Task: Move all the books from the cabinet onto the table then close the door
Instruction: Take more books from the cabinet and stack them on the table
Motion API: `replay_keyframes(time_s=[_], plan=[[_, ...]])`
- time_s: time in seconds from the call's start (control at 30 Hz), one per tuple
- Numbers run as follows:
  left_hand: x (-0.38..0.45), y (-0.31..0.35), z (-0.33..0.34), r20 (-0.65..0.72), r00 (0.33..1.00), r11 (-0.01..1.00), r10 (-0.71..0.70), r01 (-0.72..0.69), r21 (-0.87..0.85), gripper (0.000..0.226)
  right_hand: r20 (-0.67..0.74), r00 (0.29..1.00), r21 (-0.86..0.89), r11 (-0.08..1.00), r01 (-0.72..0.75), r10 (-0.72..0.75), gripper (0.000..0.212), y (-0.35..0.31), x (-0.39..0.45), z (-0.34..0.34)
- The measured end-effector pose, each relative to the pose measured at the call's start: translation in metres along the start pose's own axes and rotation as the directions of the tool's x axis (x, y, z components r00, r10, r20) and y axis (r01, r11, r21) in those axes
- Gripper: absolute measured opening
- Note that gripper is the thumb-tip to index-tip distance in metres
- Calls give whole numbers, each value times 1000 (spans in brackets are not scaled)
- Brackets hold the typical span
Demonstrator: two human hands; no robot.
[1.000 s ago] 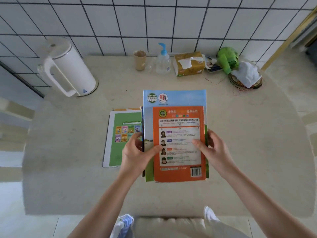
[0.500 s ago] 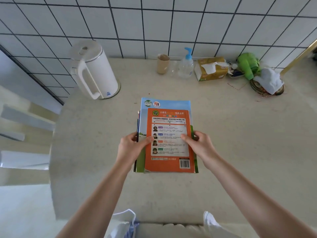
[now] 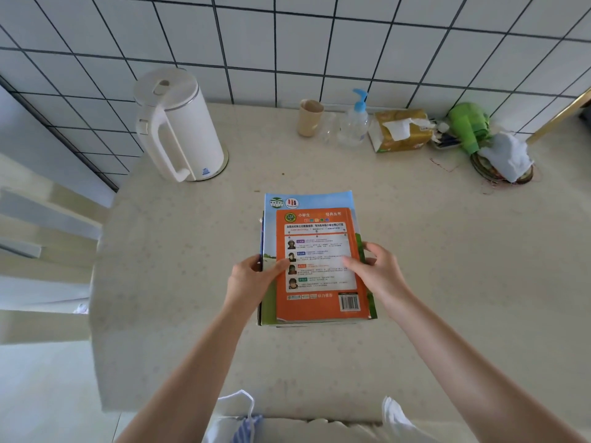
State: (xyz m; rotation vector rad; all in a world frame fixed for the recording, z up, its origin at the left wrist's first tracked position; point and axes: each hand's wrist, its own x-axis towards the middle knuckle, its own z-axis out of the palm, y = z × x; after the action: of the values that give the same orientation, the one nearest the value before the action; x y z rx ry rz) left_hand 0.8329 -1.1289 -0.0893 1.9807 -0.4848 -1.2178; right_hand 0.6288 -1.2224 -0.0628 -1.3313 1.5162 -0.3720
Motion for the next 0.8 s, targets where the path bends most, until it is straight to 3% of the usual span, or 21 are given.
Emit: replay_keyframes(time_s=[0.17, 0.37, 0.53, 0.8], plan=[[-2, -8, 7, -15, 999, 999, 38, -37, 34, 54, -58, 997, -124, 991, 50, -57, 68, 14, -10, 6], [-11, -8, 19, -70, 989, 989, 126, -120, 85, 59, 1, 960, -284, 920, 270, -282, 68, 23, -26, 19], [-16, -8, 24, -62, 978, 945, 199, -175, 276, 60, 30, 951, -352, 887, 298, -308, 70, 30, -26, 29], [-16, -10, 25, -25, 960, 927, 278, -262, 268, 77, 4, 954, -339, 897, 284, -301, 69, 30, -25, 31]])
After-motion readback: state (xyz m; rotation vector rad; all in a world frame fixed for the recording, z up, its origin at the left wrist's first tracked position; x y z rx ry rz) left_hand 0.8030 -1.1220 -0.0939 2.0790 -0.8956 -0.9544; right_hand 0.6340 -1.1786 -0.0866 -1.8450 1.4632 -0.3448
